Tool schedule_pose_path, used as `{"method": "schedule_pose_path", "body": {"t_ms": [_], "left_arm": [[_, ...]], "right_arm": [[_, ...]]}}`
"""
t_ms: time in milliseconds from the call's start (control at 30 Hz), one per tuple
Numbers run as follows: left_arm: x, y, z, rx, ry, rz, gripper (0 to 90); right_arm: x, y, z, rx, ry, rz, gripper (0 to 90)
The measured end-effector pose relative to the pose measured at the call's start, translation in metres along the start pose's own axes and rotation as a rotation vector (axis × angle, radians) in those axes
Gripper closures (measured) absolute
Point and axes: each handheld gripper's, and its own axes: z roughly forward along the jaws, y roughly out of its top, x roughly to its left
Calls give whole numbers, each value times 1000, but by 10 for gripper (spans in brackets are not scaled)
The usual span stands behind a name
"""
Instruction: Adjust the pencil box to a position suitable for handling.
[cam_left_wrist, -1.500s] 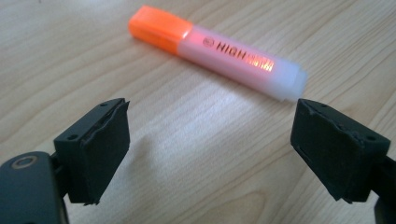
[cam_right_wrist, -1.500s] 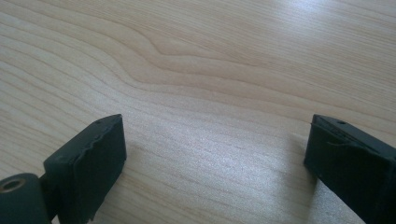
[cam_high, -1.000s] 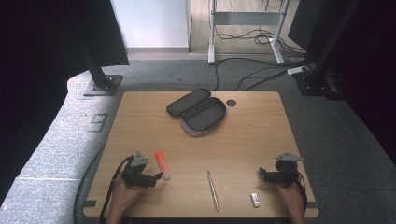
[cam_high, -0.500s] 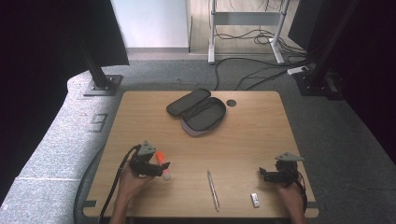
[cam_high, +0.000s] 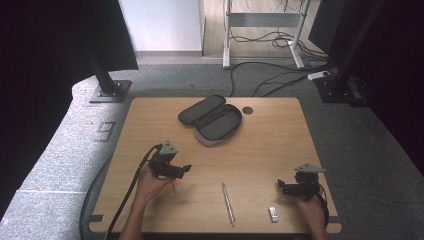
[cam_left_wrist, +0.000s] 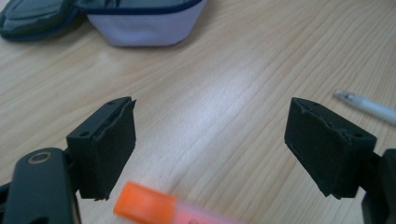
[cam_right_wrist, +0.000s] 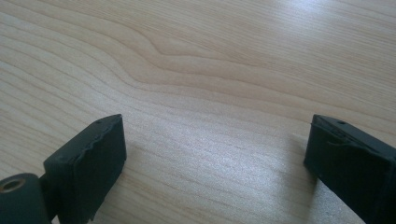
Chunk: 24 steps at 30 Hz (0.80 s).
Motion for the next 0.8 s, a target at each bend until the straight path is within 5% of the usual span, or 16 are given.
{"method": "schedule_pose_path", "body": {"t_ms": [467, 800], "left_arm": [[0, 38, 24, -9, -24, 44, 191], [6, 56, 42, -5, -36, 28, 213]], "right_arm": [[0, 0, 0, 0, 1, 0, 46], [0, 0, 0, 2, 5, -5, 47]]}}
